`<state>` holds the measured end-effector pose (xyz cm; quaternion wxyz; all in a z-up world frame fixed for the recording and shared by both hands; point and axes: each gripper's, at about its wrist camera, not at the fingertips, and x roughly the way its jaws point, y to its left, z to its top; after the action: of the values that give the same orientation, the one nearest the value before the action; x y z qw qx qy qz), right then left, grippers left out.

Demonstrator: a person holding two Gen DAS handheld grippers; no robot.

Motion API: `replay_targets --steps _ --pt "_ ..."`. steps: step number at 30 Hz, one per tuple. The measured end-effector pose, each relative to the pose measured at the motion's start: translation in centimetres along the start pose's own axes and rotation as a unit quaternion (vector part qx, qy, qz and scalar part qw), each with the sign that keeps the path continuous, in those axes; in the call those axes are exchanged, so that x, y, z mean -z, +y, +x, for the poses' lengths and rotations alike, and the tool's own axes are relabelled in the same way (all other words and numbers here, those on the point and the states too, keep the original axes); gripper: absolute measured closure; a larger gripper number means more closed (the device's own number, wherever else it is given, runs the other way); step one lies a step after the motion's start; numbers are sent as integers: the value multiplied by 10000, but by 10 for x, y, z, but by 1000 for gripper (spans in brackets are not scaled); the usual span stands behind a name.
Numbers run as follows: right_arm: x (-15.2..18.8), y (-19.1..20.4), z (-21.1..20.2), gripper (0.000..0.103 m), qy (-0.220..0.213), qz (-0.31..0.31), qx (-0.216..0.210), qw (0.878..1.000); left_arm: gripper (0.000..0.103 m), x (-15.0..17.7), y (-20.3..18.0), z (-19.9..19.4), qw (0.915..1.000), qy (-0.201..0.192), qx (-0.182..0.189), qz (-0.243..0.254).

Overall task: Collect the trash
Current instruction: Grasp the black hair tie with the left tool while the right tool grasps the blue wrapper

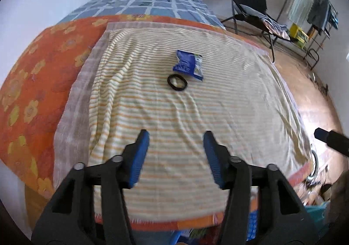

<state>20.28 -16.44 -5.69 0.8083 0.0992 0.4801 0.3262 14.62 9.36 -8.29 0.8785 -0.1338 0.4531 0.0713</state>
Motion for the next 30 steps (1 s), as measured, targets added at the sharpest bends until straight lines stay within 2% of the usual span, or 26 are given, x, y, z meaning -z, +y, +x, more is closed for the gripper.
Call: replay_targets --steps 4,5,6,15,21,25,27,30 --pt "-30 -1 21 17 -58 179 -229 9996 60 -17 5 21 9999 8 63 -126" --pt "-35 -1 27 18 -43 204 -259 9994 63 -21 6 26 9999 16 71 -142" --pt "-42 -1 37 20 0 249 -315 9992 67 -24 5 31 9999 35 74 -151" --pt "-86 -15 120 37 313 693 -666 9949 74 -49 2 73 9998 70 106 -132" --pt "-106 -25 167 43 422 980 -825 9909 77 -58 9 98 9997 141 93 -175" --pt "-113 -28 193 43 498 1131 -874 9885 78 -64 12 112 9996 139 113 -207" --pt "-116 -28 206 43 542 1165 -859 9880 84 -67 13 120 9995 155 154 -242" --pt "-121 -30 224 43 585 1267 -886 9862 86 -68 13 128 9996 155 120 -219"
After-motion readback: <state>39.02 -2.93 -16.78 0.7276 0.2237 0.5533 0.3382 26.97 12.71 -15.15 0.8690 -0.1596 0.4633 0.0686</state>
